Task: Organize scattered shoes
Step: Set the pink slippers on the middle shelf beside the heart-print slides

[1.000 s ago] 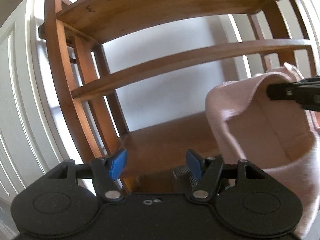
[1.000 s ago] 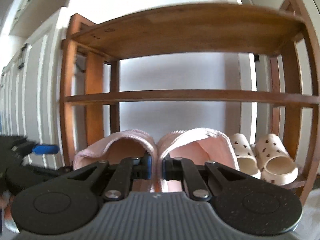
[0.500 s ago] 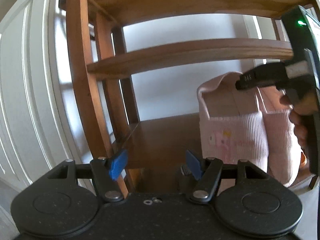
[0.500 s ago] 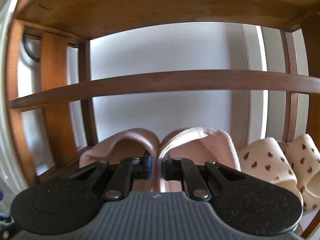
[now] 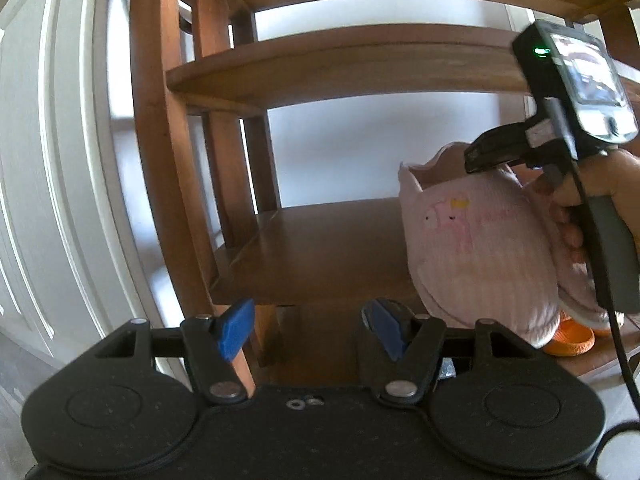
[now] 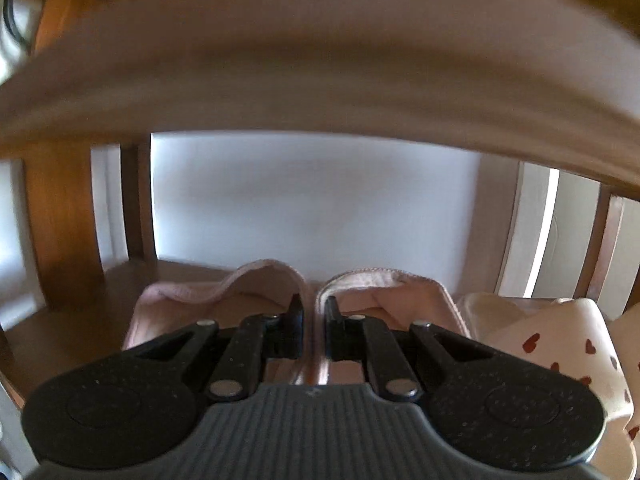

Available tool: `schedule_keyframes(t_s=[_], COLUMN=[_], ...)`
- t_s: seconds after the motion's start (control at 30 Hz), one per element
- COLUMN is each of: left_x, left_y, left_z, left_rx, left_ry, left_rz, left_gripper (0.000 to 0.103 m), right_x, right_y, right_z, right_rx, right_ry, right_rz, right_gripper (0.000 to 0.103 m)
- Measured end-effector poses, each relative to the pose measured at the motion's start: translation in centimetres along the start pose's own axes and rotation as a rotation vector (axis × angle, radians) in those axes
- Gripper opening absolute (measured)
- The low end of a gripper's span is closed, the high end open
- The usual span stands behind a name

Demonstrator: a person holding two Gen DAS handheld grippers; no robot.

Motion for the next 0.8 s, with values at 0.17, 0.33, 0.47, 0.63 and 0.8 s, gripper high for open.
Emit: schedule_keyframes(t_s=[0.17, 0.33, 0.47, 0.63, 0.8], left_x=[0.5, 0.6, 0.3, 0.5, 0.8], left_y=[-0.7, -0.8, -0.9, -1.6, -3.1], left_z=[-0.8, -1.3, -1.1, -1.6, -2.3], left_rx=[0.02, 0.034, 0.051, 0.081, 0.161], left_ry=[0.001, -0.01, 0.0, 0.0, 0.004], left_rz=[-0.001, -0.001, -0.012, -0.002, 0.017], left_gripper=[0.065, 0.065, 0.065, 0.065, 0.065], right_x=[-0.4, -0.5, -1.2, -0.5, 2.5], right_y=[0.3, 0.0, -0.1, -1.0, -3.1], right_z=[0.8, -1.0, -3.2, -6.8, -11.3], right_rx=[0.023, 0.029, 0.027, -0.008, -0.061], right_ry=[0.059, -0.02, -0.126, -0.164, -0.146], right_rz=[-0.034, -0.015, -0.029, -0.043, -0.005], right_gripper=[0.018, 0.025, 0.038, 0.038, 0.036])
Point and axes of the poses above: each gripper's, at about its wrist camera, not at the fingertips, and z roughly the way its jaws point, y to its left, x to its underside, the point moved 1 cm from there along z, roughly the way its jaws point
